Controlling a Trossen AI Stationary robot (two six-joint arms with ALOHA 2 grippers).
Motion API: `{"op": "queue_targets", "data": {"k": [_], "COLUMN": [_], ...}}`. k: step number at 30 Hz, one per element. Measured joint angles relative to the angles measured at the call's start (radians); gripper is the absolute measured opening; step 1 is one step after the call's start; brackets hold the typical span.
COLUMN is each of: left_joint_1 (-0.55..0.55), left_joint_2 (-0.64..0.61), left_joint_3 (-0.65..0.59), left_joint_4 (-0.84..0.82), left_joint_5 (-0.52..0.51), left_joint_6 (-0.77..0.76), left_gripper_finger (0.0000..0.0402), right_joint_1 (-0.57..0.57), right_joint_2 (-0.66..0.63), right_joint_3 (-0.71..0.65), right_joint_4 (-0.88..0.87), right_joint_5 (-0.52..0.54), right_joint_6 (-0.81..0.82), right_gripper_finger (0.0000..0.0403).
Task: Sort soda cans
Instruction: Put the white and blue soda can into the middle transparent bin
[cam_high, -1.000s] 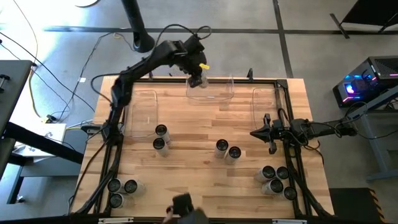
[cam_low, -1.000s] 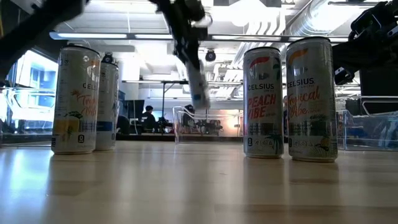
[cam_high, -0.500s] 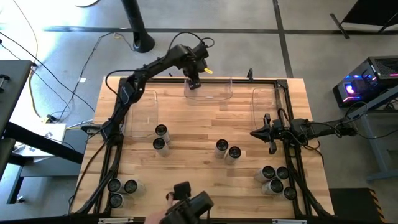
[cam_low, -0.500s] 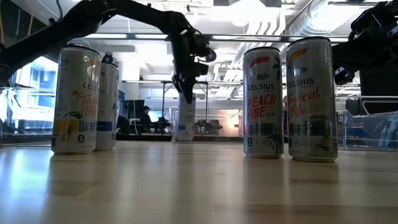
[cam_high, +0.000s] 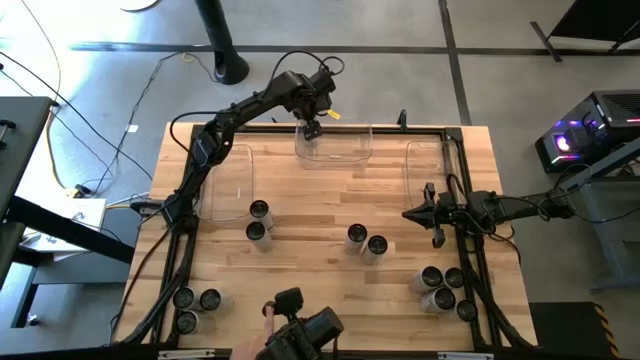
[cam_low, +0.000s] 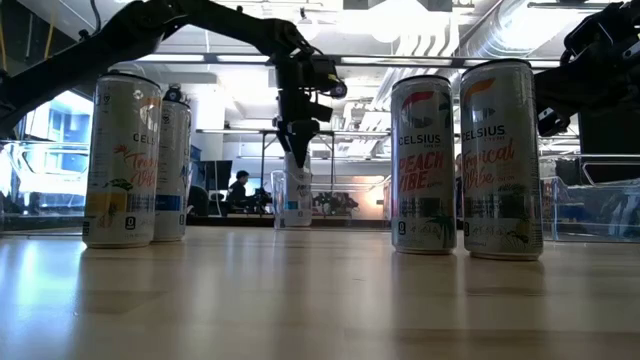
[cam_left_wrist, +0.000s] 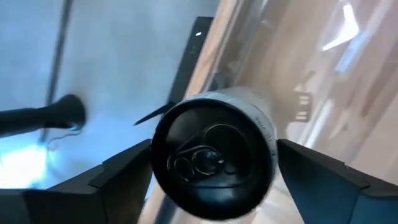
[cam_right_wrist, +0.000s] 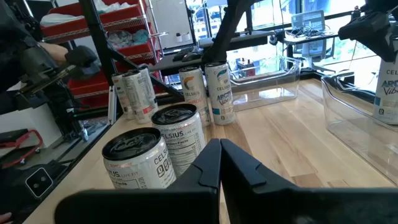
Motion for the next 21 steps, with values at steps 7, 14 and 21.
{"op": "queue_targets", "data": {"k": [7, 14, 21], "left_joint_1": [-0.013, -0.034, -0.107], "left_joint_2": [-0.044, -0.134, -0.249], "left_joint_3": [0.0, 0.0, 0.0], "left_joint_4": [-0.028, -0.028, -0.039], "left_joint_5": [-0.062, -0.063, -0.059], "left_joint_6": [0.033, -0.004, -0.08], "left_gripper_finger": [0.0327, 0.0328, 0.0328], "right_joint_1": [0.0, 0.0, 0.0], "right_joint_2": [0.0, 0.0, 0.0], "right_joint_3": [0.0, 0.0, 0.0], "right_joint_4": [0.0, 0.0, 0.0], "right_joint_5": [0.002, 0.003, 0.002], "right_joint_6": [0.0, 0.0, 0.0], "right_gripper_finger": [0.0, 0.0, 0.0]}}
